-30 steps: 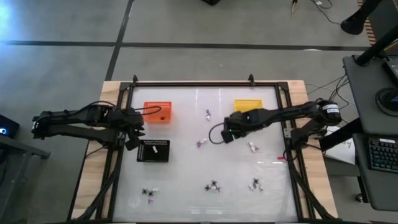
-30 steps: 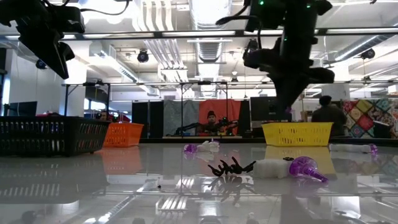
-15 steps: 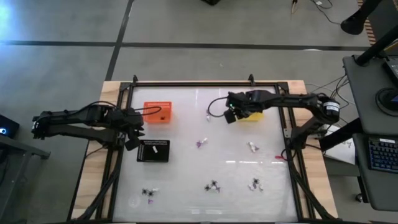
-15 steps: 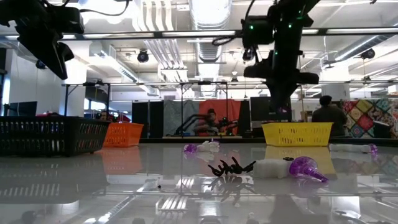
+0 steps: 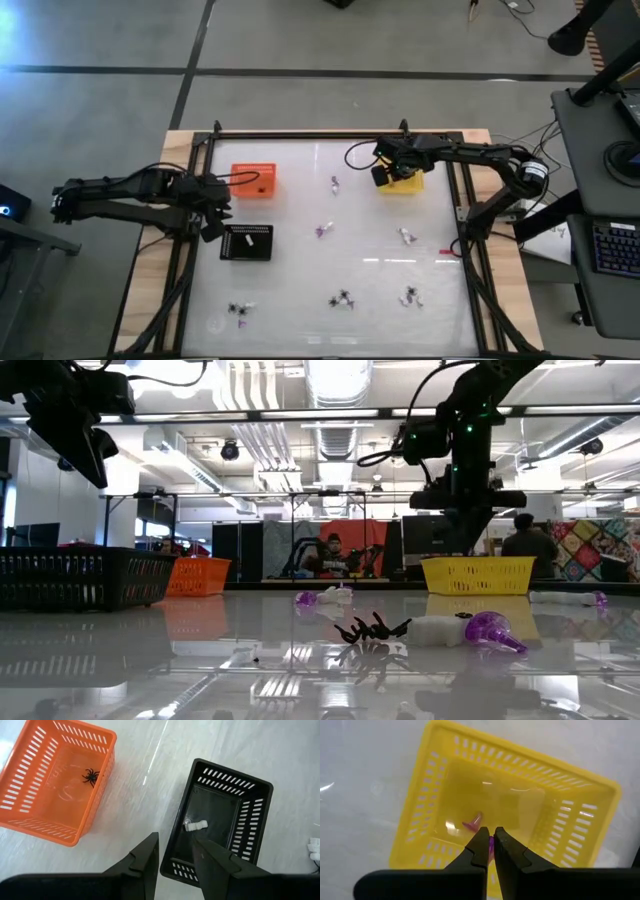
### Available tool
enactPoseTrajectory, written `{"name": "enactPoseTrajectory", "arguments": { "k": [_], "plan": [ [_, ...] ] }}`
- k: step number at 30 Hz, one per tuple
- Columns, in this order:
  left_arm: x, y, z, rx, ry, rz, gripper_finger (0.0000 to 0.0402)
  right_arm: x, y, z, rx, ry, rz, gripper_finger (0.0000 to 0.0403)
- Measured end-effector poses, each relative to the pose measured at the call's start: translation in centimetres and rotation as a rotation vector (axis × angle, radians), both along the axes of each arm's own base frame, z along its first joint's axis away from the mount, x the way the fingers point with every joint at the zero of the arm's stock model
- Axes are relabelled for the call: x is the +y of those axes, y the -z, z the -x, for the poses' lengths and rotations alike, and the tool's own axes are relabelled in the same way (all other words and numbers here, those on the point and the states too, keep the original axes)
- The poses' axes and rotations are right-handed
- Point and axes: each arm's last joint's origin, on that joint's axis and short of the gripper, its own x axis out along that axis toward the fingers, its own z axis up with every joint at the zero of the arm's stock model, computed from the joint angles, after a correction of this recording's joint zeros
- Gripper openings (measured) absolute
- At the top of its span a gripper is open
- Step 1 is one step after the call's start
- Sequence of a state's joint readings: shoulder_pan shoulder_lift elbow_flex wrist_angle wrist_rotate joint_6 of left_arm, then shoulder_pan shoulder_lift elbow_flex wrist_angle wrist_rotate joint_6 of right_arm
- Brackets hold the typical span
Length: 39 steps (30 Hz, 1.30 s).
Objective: Sort Halloween decoration
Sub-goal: Put the violet witch hat into the yellow bin, then put the white skeleton toy into the black bin
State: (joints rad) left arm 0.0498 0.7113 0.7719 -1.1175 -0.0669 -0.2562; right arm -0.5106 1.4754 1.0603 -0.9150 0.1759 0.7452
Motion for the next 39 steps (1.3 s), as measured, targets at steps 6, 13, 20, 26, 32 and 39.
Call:
{"name": "enactPoseTrajectory", "arguments": {
  "k": [6, 13, 20, 26, 32, 39],
  "plan": [
    [0.0, 0.0, 0.0, 0.000, 0.000, 0.000, 0.0099, -0.1, 0.0, 0.0, 0.007, -0.021, 0.009, 0.0026],
    [0.0, 0.0, 0.1, 0.008, -0.002, -0.003, 0.0099, -0.1, 0.0, 0.0, 0.019, -0.018, 0.030, 0.0069],
    [0.0, 0.0, 0.1, 0.008, -0.002, -0.002, 0.0099, 0.0, -0.1, 0.0, 0.002, -0.018, 0.010, 0.0106],
    [0.0, 0.0, 0.0, 0.007, -0.018, 0.007, 0.0099, 0.4, -1.3, -0.3, -0.100, -0.011, -0.058, 0.0119],
    [0.0, 0.1, -0.6, 0.003, -0.018, 0.007, 0.0099, 1.5, -4.2, -2.3, -0.217, -0.053, -0.048, 0.0120],
    [0.1, 0.4, -1.1, 0.029, -0.018, 0.008, 0.0099, 4.3, -6.0, -5.2, -0.368, -0.243, 0.024, 0.0119]
  ]
}}
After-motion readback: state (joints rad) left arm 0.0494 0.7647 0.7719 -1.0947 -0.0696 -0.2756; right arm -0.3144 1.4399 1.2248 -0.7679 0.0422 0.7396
